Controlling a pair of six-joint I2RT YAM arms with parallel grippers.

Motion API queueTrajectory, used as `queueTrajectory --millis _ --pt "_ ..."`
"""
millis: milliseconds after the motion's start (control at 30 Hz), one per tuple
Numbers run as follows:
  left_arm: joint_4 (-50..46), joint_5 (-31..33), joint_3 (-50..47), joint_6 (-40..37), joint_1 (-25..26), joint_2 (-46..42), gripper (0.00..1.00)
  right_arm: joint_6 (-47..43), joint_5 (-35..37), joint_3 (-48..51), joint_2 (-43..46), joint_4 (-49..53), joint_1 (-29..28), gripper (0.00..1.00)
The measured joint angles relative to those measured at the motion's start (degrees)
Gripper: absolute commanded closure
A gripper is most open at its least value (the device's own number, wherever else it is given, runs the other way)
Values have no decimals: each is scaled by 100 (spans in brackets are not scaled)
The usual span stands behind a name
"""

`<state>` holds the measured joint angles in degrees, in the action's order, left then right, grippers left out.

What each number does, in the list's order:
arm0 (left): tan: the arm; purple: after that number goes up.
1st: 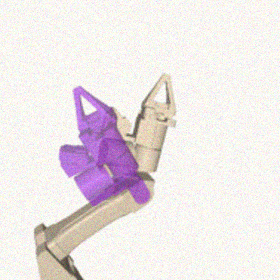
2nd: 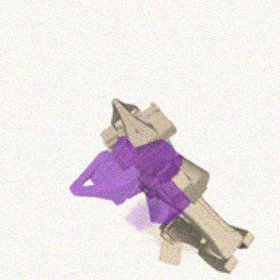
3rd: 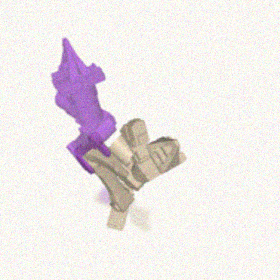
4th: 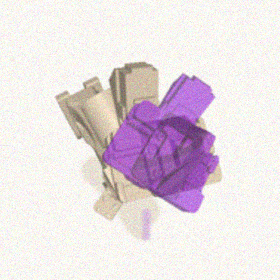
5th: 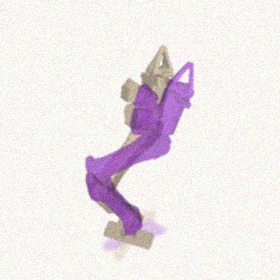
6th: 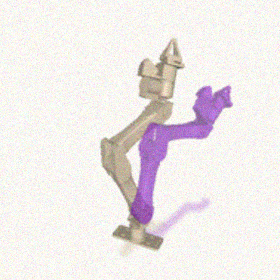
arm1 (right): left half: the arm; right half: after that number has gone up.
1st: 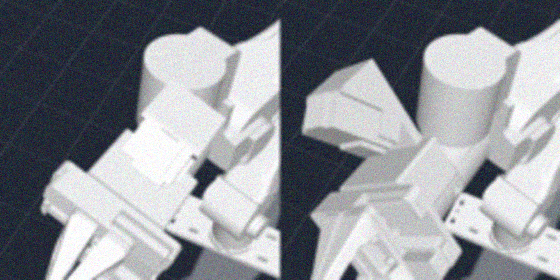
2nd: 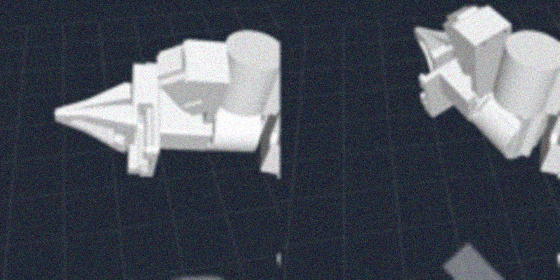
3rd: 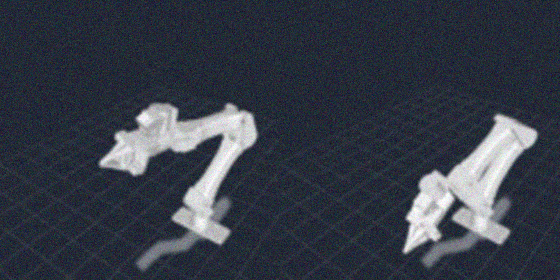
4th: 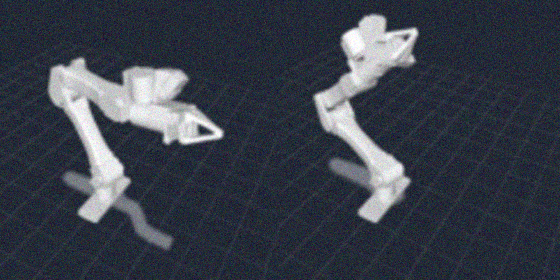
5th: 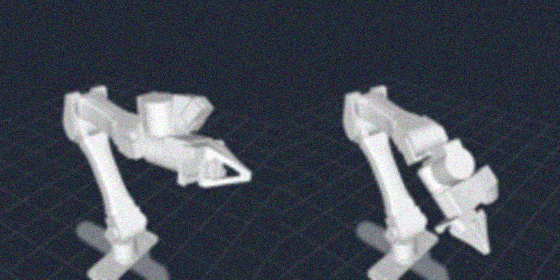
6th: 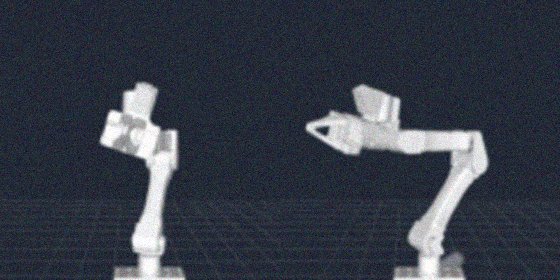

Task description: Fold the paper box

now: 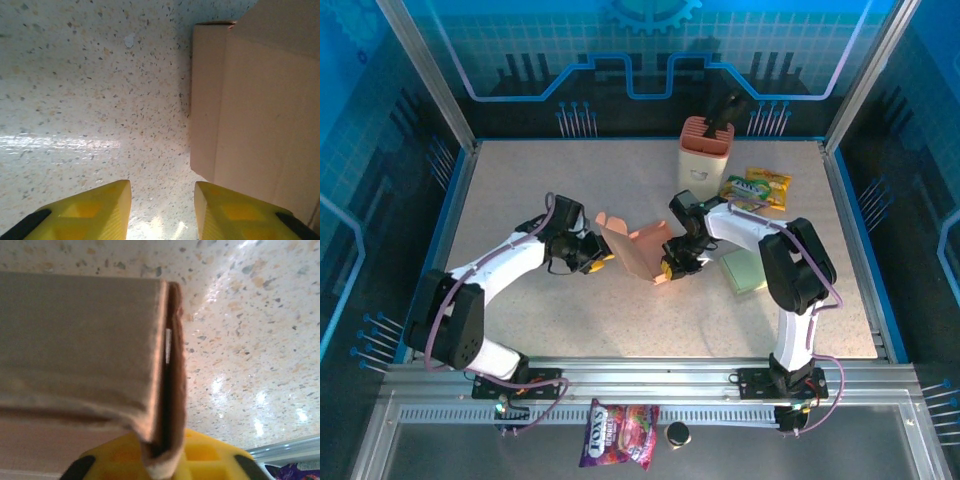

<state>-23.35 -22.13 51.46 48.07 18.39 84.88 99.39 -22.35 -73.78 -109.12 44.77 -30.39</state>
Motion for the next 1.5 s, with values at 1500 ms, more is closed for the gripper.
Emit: queueTrajectory --millis 1500 --pt "90 -129 435 131 0 299 62 -7860 802 -1440 -719 540 658 73"
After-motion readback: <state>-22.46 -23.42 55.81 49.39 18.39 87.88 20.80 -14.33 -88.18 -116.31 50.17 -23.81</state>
